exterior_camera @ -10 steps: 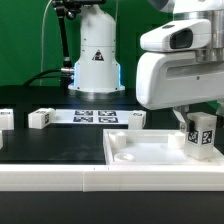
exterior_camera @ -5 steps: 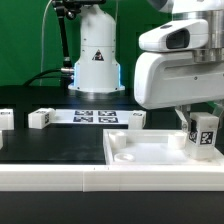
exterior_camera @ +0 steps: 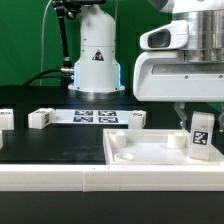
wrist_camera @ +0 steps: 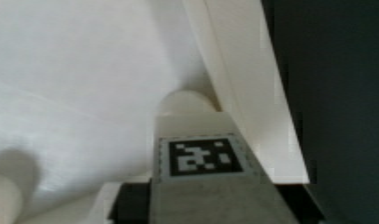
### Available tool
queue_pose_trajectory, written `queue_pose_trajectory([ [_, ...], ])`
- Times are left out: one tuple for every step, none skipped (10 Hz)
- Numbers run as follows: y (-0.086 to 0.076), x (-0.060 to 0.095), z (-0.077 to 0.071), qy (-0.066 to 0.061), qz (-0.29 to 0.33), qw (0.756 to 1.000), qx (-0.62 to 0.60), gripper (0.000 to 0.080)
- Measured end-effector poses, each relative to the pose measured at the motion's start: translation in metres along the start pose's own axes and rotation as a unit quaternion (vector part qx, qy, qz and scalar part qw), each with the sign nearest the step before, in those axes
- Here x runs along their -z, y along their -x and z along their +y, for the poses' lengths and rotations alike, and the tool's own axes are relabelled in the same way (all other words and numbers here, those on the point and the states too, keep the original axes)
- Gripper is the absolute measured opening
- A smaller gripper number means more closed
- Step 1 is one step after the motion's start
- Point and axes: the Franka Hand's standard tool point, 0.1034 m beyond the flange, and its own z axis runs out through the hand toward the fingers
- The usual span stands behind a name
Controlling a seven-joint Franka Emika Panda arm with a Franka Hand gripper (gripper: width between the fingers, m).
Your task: Assemble one leg
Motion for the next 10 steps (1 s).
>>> queue_pose_trajectory([
  [0.0017, -0.0011, -0.0002, 0.000, -0.002, 0.998, -0.065, 0.0294],
  [0.0046, -0.0019, -0.0013, 0.004, -0.004, 0.993, -0.115, 0.0294],
  [0.0075, -0.0023, -0.0030, 0.007, -0.005, 0.986, -0.165, 0.0294],
  [0.0065, -0.0021, -0.0033, 0.004, -0.005, 0.983, -0.184, 0.0294],
  [0.0053, -0.0019, -0.0026, 0.000, -0.007, 0.980, -0.198, 0.0294],
  [0.0062, -0.0026, -0.0026, -0.002, -0.010, 0.975, -0.221, 0.0294],
  [0.0064, -0.0027, -0.0032, -0.002, -0.009, 0.972, -0.233, 0.0294],
  [0.0067, -0.0027, -0.0035, -0.003, -0.010, 0.973, -0.230, 0.0294],
  [0.0078, -0.0028, -0.0046, -0.003, -0.010, 0.977, -0.215, 0.0374],
  [0.0107, -0.0032, -0.0076, -0.003, -0.010, 0.979, -0.203, 0.0516],
])
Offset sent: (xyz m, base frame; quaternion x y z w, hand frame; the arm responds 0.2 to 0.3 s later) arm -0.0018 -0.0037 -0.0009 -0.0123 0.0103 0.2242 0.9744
